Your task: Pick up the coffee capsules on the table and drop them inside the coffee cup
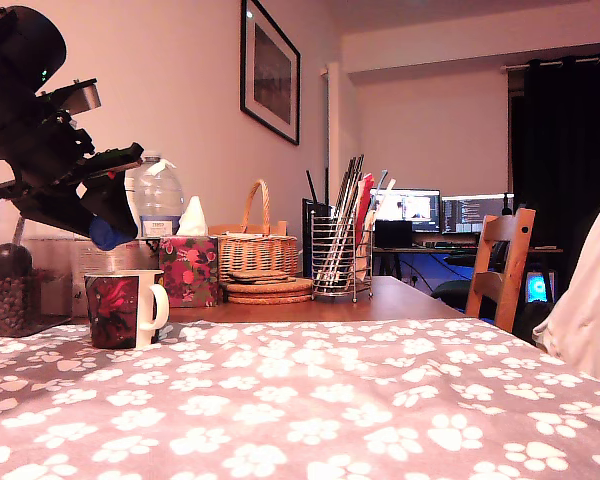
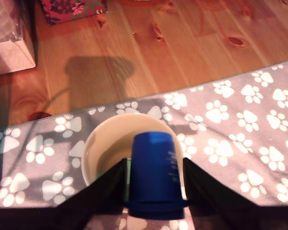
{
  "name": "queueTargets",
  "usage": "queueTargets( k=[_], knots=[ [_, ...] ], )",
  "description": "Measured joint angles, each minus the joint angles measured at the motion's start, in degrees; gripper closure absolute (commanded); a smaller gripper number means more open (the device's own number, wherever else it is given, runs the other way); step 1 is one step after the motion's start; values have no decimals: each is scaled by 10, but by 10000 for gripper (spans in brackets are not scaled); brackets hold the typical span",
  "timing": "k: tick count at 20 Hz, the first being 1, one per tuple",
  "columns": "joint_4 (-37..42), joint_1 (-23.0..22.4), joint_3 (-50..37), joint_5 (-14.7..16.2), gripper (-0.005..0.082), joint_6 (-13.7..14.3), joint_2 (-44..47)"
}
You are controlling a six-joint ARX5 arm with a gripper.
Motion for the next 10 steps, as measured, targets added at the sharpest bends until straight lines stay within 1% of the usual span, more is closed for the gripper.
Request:
queueTargets(
  k=[2, 3, 5, 8, 10],
  knots=[
    [-4, 0, 0, 0, 624, -3, 0],
    [-15, 0, 3, 0, 624, -10, 0],
    [-47, 0, 17, 0, 624, -12, 0],
    [-89, 0, 66, 0, 623, -13, 11],
    [-103, 0, 96, 0, 624, -13, 30]
  ],
)
